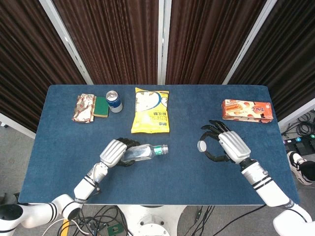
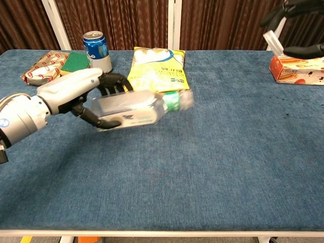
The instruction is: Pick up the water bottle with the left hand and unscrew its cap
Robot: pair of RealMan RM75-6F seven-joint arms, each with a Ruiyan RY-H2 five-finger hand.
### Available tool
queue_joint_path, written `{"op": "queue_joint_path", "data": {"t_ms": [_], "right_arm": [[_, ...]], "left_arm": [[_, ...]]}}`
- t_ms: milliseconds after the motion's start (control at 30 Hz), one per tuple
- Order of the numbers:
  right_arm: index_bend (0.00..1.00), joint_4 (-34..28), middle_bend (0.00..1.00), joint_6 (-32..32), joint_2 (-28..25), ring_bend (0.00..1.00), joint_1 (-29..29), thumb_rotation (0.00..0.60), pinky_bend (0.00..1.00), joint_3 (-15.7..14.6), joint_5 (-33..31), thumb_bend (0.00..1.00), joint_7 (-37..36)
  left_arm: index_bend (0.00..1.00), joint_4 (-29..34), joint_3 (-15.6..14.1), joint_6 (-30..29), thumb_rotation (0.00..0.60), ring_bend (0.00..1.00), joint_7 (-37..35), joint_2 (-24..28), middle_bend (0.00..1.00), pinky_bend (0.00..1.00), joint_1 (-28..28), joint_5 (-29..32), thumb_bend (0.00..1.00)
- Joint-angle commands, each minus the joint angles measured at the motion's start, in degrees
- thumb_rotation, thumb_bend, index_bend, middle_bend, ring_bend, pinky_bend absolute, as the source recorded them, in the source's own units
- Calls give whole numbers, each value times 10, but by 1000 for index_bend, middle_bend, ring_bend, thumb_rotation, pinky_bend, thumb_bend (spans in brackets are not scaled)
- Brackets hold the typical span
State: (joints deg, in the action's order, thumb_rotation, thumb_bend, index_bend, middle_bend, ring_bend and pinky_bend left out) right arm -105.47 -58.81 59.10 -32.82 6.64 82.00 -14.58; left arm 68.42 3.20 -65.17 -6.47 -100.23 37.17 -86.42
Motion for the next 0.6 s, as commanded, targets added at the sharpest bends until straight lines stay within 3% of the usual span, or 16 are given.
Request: {"op": "queue_joint_path", "data": {"t_ms": [33, 200, 600], "right_arm": [[540, 10, 177, 18, 9, 0, -3, 600, 0, -8, -4, 359, 4], [545, 34, 175, 51, 36, 0, -16, 600, 0, -16, -11, 358, 22], [474, 165, 135, 101, 175, 0, -46, 600, 0, -34, -28, 353, 101]], "left_arm": [[324, 24, 2, 38, 600, 211, 61, 26, 309, 312, -3, 38, 291], [204, 69, 4, 31, 600, 85, 84, 55, 175, 228, -14, 47, 273], [185, 130, -9, -82, 600, 67, 43, 142, 161, 208, -80, 6, 265]]}}
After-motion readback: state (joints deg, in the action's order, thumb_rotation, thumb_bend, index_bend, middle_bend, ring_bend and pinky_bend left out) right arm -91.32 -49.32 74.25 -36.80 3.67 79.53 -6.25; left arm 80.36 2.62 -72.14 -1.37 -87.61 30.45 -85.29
